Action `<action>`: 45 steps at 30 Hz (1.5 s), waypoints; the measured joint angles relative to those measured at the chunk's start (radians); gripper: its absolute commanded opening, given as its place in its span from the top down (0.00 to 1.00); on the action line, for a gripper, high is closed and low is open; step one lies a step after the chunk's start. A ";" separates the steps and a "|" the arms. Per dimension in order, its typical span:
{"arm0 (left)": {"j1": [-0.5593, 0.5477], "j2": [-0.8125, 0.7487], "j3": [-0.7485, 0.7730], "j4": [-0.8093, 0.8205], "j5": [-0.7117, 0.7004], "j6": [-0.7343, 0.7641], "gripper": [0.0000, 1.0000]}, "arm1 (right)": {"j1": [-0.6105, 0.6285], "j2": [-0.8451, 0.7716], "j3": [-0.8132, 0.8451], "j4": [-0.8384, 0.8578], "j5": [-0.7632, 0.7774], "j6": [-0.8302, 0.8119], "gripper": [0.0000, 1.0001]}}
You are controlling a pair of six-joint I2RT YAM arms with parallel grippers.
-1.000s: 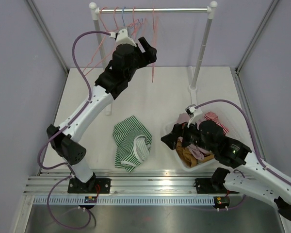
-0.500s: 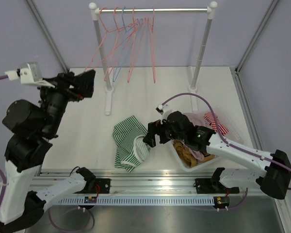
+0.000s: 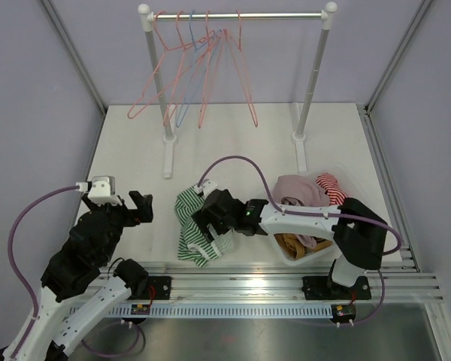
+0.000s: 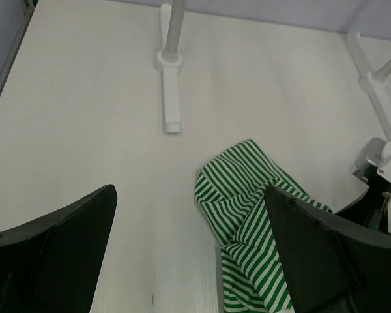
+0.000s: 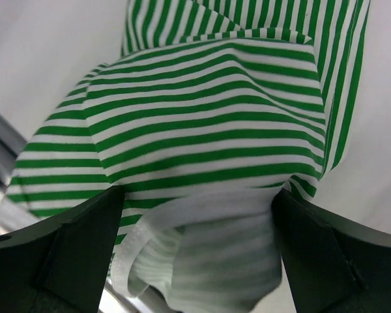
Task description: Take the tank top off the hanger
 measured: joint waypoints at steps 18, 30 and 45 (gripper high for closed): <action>0.000 -0.130 -0.036 -0.003 -0.023 0.003 0.01 | -0.001 0.156 -0.011 0.073 0.038 0.003 1.00; 0.000 -0.153 -0.037 0.002 -0.035 0.004 0.01 | -0.003 -0.540 0.057 -0.323 0.478 0.104 1.00; 0.000 -0.164 -0.038 0.007 -0.036 0.004 0.01 | -0.231 -0.681 0.105 -0.858 0.737 0.445 1.00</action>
